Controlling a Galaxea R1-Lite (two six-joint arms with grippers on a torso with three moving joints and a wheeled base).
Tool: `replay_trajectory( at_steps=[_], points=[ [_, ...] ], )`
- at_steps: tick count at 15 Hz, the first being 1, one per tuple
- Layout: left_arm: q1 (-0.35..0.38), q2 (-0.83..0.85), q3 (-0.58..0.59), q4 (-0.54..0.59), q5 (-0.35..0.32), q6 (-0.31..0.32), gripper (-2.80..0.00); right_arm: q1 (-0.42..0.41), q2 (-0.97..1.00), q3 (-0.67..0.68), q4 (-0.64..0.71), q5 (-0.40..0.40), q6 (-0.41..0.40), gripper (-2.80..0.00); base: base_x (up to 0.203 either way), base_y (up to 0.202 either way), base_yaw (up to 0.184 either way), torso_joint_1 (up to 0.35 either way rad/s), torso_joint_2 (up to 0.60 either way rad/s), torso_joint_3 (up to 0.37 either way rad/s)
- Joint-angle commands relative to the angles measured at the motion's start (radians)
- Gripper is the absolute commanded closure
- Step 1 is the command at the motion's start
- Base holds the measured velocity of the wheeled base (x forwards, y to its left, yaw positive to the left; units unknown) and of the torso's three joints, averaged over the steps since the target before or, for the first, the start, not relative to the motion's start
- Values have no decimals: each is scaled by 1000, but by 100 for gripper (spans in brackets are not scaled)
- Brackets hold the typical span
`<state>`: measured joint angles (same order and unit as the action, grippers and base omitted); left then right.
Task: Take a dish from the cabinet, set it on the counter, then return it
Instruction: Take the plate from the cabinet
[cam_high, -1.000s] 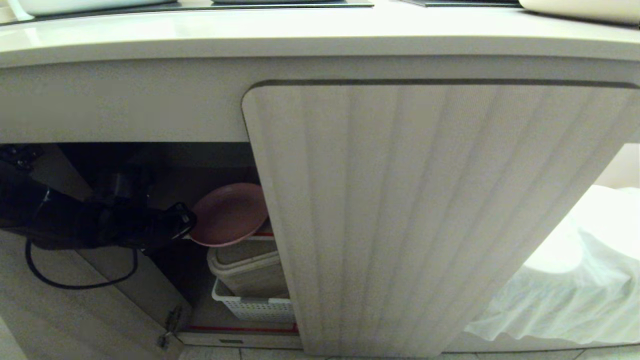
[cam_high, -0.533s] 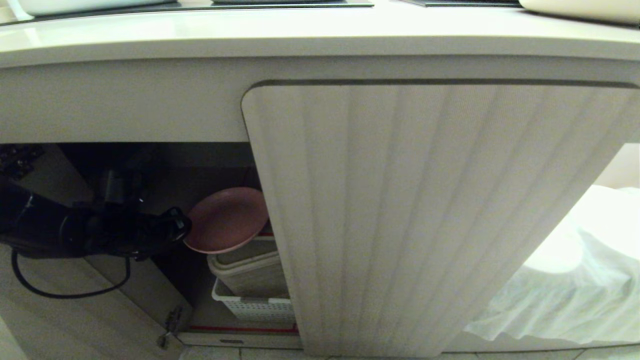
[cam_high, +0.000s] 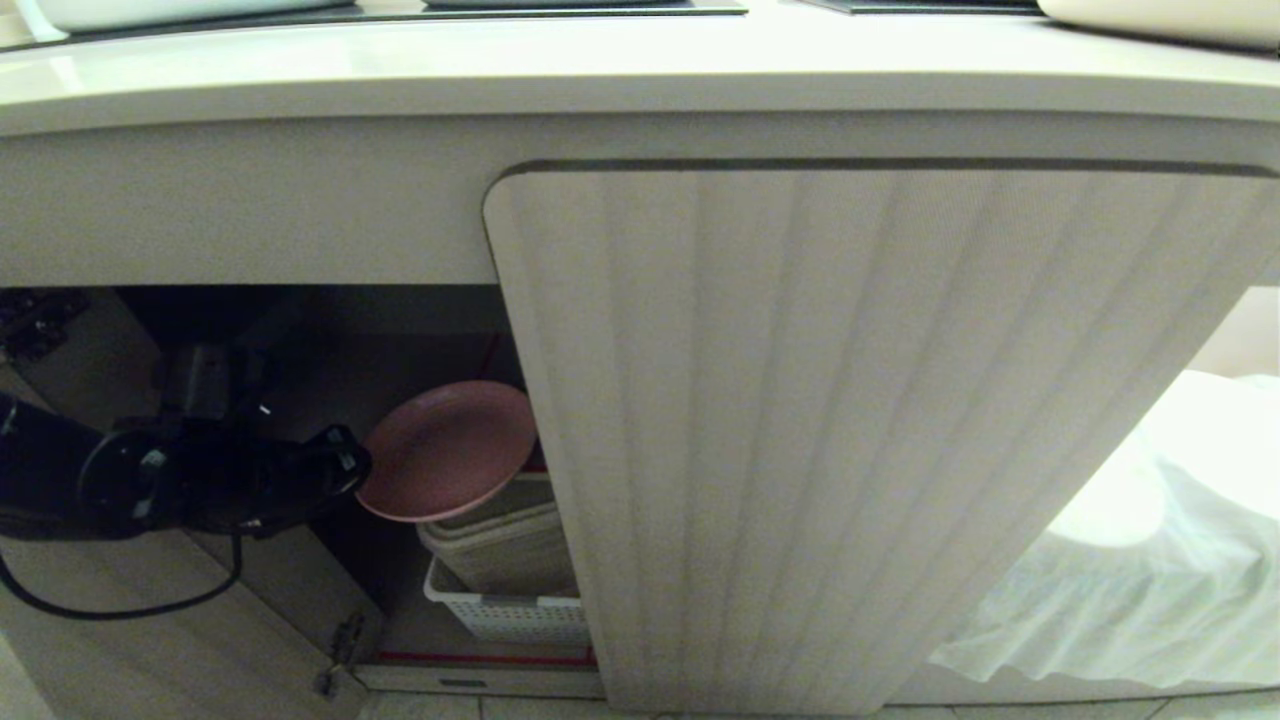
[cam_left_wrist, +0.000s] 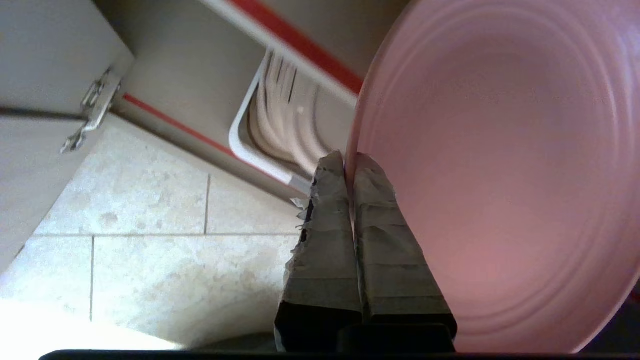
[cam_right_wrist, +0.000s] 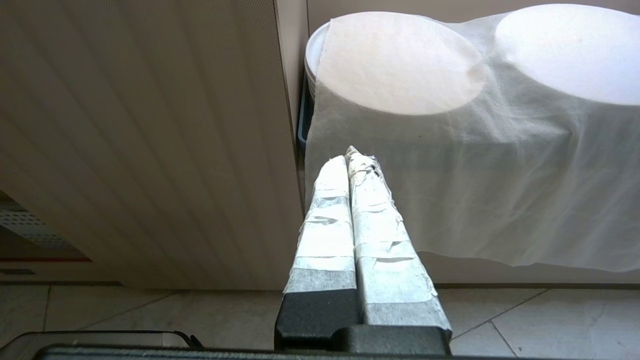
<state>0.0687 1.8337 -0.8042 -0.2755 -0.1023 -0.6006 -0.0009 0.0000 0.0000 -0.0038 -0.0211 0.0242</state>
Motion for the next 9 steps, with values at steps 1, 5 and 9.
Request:
replay_trajectory(
  at_steps=[1,5,9],
  points=[
    [0,-43,37,-2,0,-4,0,-1,0,0,-1,0,0,0,0,0,0,0,0,0],
    [-1,-97,108,-6,-1,1,0,1,0,0,-1,0,0,0,0,0,0,0,0,0],
    [-6,-159,177,-8,-2,1,0,0,0,0,-1,0,0,0,0,0,0,0,0,0]
  ],
)
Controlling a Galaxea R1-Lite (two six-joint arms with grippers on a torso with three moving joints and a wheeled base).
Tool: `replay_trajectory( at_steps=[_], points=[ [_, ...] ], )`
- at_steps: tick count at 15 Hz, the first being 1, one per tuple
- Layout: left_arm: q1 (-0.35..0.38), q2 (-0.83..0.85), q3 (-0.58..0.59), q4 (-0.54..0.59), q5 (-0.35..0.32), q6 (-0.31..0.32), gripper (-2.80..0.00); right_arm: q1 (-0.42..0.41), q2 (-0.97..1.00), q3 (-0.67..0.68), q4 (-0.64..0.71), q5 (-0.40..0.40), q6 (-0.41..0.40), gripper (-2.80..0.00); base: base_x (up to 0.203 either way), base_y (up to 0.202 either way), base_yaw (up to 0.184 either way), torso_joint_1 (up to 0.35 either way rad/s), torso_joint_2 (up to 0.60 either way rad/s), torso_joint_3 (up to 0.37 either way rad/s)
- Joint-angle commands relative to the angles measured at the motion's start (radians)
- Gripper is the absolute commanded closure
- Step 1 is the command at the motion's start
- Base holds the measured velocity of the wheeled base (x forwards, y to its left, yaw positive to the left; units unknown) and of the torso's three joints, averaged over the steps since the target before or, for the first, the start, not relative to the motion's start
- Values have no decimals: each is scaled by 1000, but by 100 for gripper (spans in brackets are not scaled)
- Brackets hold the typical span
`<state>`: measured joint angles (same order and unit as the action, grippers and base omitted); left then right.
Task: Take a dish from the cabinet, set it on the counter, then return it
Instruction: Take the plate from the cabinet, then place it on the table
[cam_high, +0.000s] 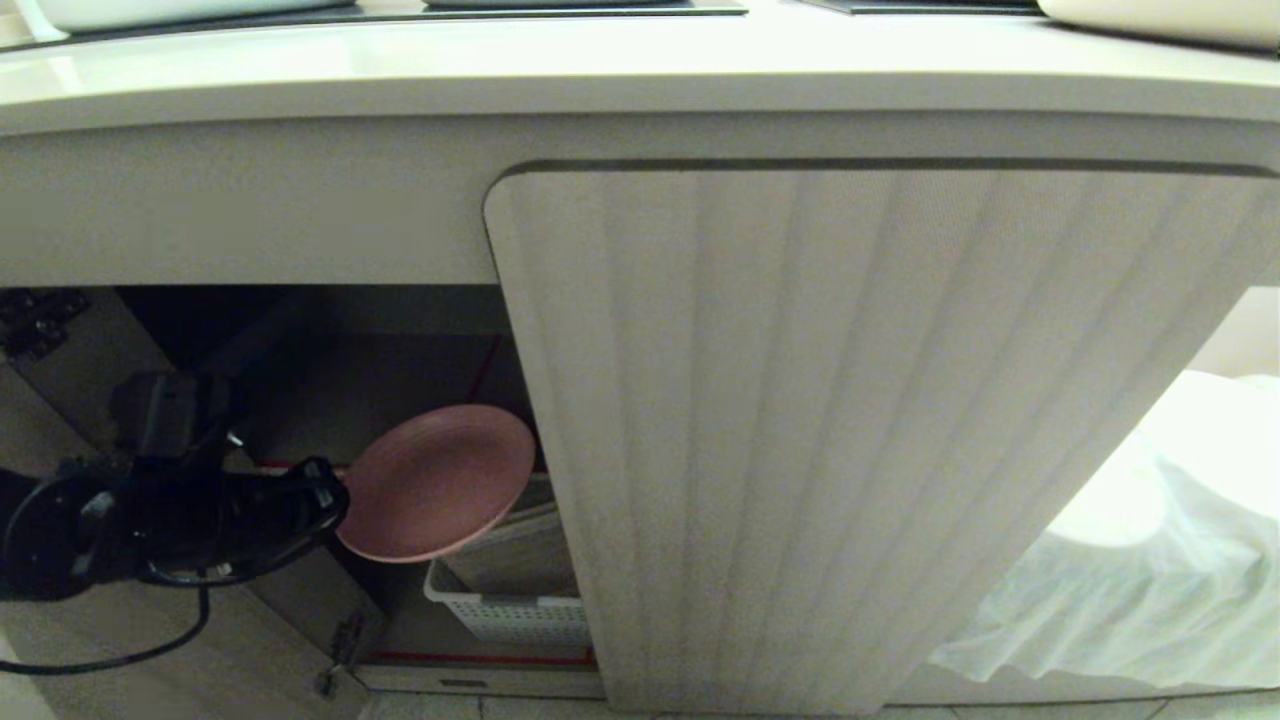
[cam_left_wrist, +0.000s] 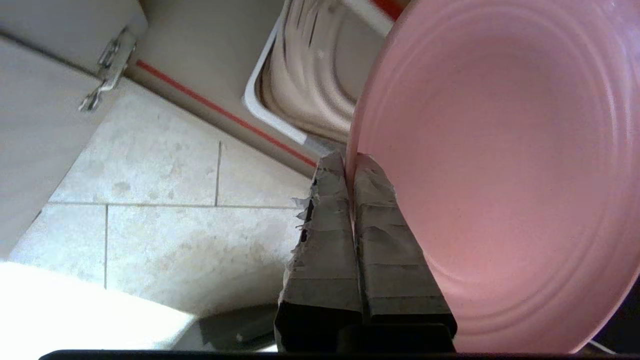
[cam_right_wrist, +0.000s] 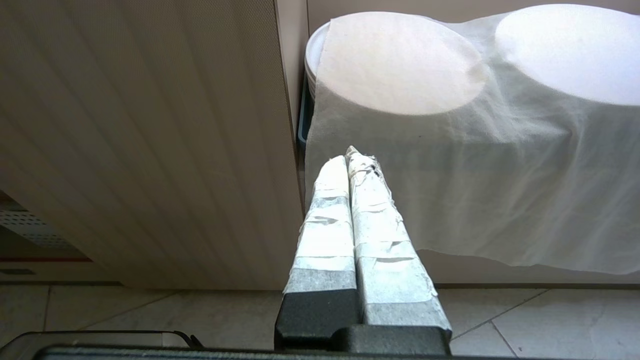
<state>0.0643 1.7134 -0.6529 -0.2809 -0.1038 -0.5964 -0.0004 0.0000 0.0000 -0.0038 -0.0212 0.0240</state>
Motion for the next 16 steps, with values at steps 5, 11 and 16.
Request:
replay_trajectory(
  at_steps=[5,11,16],
  points=[
    [-1,-126,135,-21,0,43,0,-1,0,0,-1,0,1,0,0,0,0,0,0,0],
    [-4,-230,235,-36,-25,69,0,-1,0,0,-1,0,1,0,0,0,0,0,0,0],
    [-7,-311,310,-35,-31,95,0,-1,0,0,-1,0,1,0,0,0,0,0,0,0]
  ],
)
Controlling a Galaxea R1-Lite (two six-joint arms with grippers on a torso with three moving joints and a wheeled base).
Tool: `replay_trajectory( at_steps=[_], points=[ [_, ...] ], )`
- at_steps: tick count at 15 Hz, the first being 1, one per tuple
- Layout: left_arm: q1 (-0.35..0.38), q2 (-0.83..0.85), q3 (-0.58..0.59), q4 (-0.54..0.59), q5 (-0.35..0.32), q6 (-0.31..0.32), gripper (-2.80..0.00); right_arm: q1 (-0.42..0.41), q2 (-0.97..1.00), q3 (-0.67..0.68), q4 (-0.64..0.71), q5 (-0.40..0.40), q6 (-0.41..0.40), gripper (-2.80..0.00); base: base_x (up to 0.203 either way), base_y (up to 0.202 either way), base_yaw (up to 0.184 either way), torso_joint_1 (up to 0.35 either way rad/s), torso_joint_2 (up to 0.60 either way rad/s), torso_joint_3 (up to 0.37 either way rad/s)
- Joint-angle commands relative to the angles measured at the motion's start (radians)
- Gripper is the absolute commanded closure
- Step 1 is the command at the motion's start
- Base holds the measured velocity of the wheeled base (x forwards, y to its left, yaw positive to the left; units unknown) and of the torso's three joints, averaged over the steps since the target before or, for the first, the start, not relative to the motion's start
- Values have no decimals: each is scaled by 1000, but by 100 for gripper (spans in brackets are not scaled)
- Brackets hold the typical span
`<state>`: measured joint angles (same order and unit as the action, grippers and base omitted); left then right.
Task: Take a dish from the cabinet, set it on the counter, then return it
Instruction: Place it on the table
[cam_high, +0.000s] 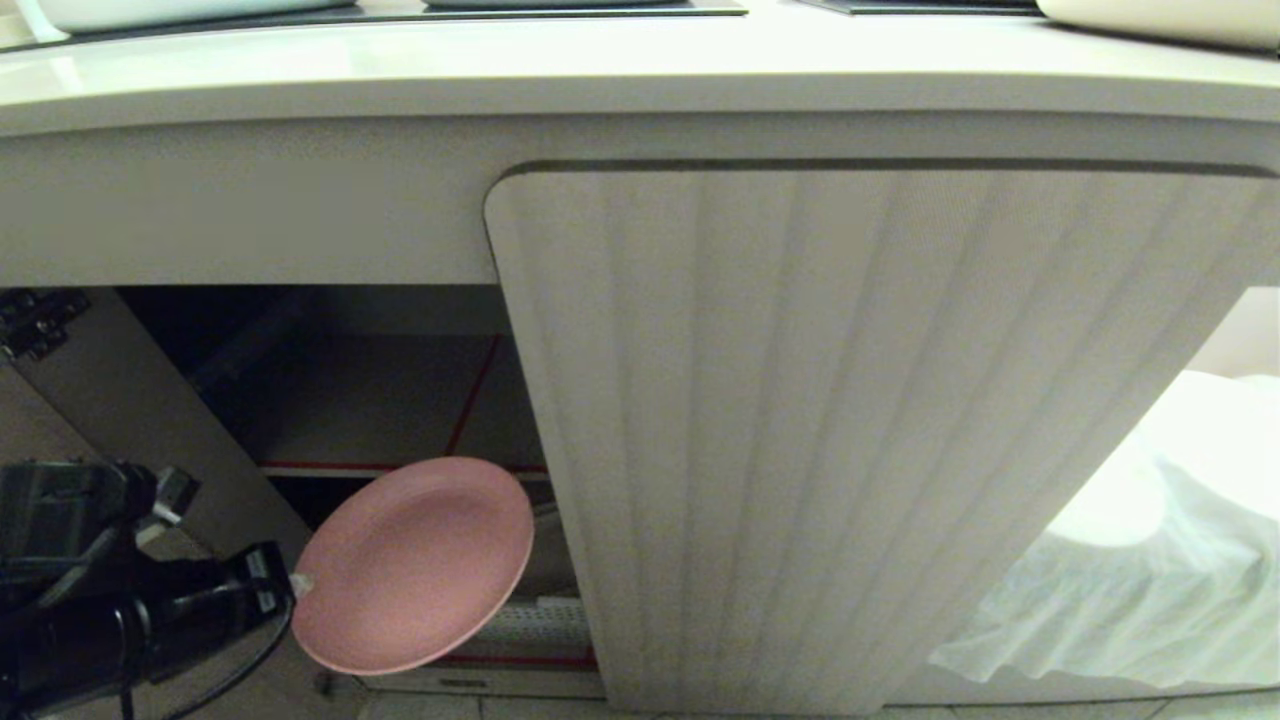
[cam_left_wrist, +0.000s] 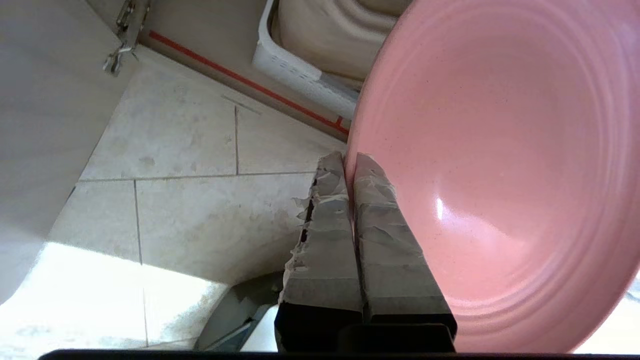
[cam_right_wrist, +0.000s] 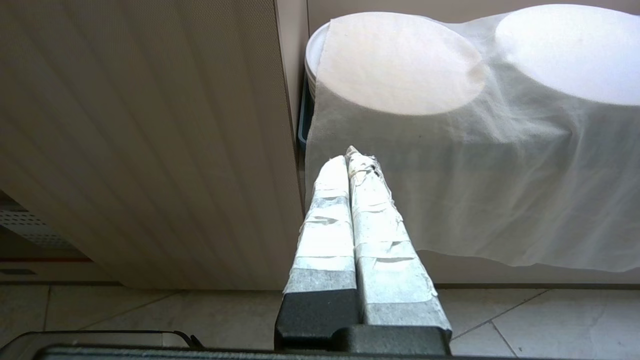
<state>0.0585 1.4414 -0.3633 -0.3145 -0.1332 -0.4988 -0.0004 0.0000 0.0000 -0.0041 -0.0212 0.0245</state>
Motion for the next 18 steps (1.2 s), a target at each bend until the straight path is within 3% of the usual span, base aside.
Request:
replay_trajectory(
  at_steps=[1,4,18],
  points=[
    [-9,-52,34,-2,-7,3,0,-1,0,0,0,0,0,0,0,0,0,0,0,0],
    [-18,-97,84,0,-12,55,0,0,0,0,0,1,0,0,0,0,0,0,0,0],
    [-138,-286,272,7,-9,60,0,0,0,0,0,0,0,0,0,0,0,0,0,0]
  ],
)
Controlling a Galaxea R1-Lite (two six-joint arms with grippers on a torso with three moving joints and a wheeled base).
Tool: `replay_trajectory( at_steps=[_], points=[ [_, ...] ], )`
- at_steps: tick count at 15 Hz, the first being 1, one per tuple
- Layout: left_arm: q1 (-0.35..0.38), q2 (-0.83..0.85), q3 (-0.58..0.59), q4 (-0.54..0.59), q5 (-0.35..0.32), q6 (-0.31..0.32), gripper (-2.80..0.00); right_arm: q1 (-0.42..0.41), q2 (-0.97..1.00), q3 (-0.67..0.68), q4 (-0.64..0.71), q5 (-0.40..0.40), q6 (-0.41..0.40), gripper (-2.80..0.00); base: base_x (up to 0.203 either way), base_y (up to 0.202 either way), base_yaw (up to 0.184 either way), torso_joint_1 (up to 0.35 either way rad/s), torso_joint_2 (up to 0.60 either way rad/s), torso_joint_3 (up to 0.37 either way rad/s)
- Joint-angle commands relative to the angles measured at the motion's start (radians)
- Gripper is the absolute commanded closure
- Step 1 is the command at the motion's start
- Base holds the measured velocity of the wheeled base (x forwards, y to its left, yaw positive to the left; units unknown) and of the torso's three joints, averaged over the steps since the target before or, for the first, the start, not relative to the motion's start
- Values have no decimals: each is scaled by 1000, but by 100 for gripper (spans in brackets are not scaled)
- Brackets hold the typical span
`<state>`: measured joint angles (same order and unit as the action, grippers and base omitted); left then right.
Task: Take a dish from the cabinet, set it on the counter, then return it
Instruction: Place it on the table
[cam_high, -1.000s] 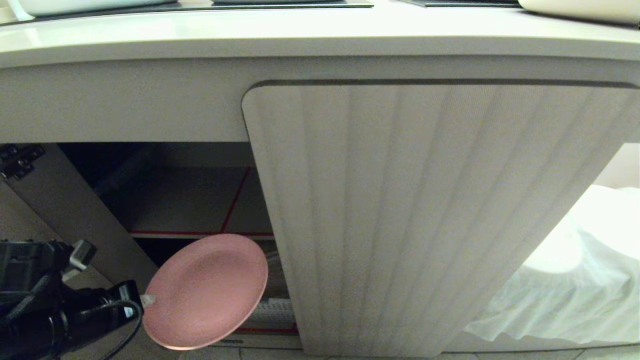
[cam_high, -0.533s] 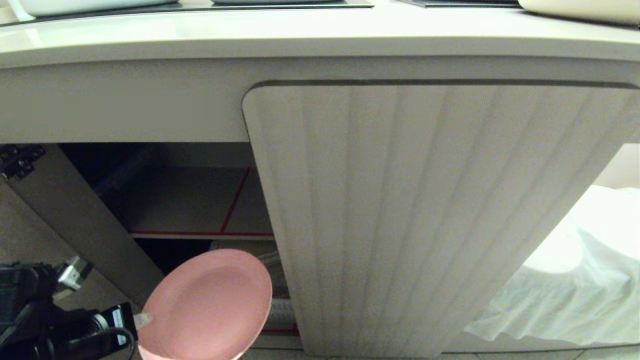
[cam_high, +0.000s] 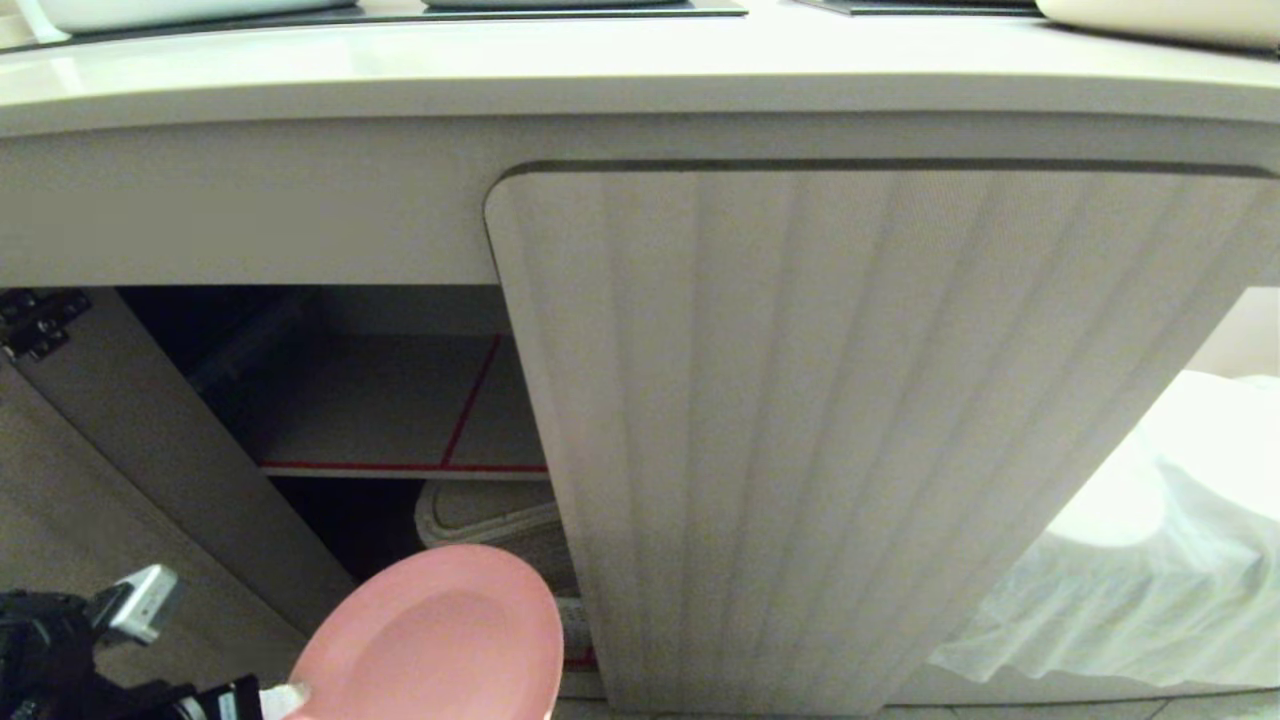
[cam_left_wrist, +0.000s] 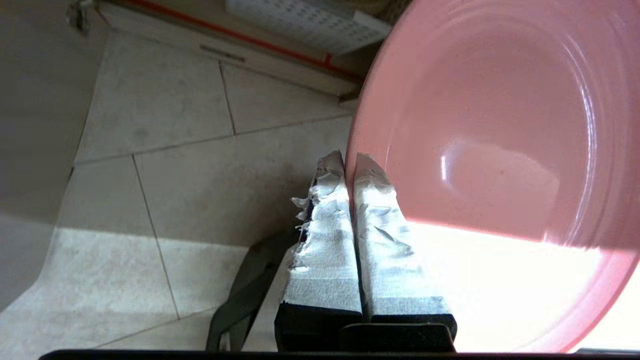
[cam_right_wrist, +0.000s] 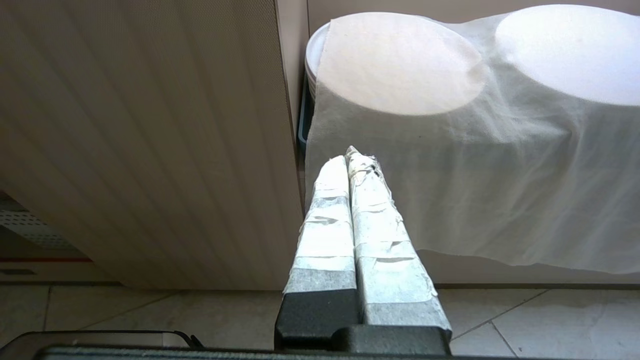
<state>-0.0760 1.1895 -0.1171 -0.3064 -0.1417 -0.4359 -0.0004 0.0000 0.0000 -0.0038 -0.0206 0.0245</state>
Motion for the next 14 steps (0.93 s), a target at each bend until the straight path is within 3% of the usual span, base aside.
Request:
replay_trajectory(
  at_steps=[1,5,14],
  points=[
    [-4,-46,42,0,0,-3,0,0,0,0,-1,-1,0,0,0,0,0,0,0,0],
    [-4,-102,86,18,5,-1,0,0,0,0,-1,-1,0,0,0,0,0,0,0,0],
    [-2,-261,100,215,4,25,0,0,0,0,-1,-1,0,0,0,0,0,0,0,0]
  ],
)
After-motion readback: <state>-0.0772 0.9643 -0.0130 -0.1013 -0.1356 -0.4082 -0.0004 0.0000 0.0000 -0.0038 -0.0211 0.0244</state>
